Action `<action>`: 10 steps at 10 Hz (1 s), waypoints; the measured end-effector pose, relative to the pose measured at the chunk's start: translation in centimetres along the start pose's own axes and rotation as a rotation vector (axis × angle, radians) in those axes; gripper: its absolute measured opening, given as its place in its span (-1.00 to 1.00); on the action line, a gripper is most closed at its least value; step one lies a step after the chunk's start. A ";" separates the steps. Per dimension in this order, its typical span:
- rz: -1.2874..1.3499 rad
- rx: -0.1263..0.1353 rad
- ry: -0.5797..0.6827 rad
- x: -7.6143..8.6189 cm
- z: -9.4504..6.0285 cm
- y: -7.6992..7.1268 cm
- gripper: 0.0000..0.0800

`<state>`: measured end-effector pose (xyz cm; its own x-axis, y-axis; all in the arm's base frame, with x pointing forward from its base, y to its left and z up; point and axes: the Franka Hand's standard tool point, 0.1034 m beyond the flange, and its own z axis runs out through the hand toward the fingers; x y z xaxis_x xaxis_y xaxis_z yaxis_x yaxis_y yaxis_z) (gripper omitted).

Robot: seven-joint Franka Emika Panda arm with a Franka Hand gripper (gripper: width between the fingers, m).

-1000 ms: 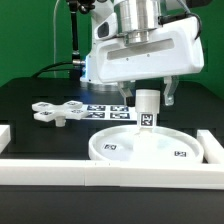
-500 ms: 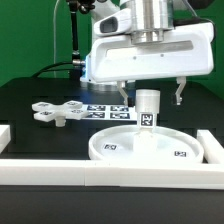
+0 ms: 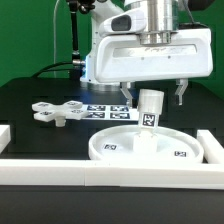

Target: Assemble round table

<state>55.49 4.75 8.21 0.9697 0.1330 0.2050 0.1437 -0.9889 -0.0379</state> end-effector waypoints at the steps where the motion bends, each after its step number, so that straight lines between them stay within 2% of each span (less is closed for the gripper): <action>1: -0.077 -0.002 -0.001 0.0 0.0 0.1 0.62; 2: -0.115 -0.003 -0.002 0.0 0.1 0.1 0.62; 6: -0.538 -0.027 -0.048 -0.5 0.4 -1.1 0.62; 10: -0.819 -0.031 -0.076 -0.6 0.5 -0.7 0.62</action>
Offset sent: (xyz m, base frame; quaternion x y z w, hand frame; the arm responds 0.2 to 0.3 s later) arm -0.0070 0.0085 -0.0054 -0.0244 -0.0461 -0.2946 0.9542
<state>54.94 5.39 7.64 0.5707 0.8163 0.0892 0.8071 -0.5776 0.1222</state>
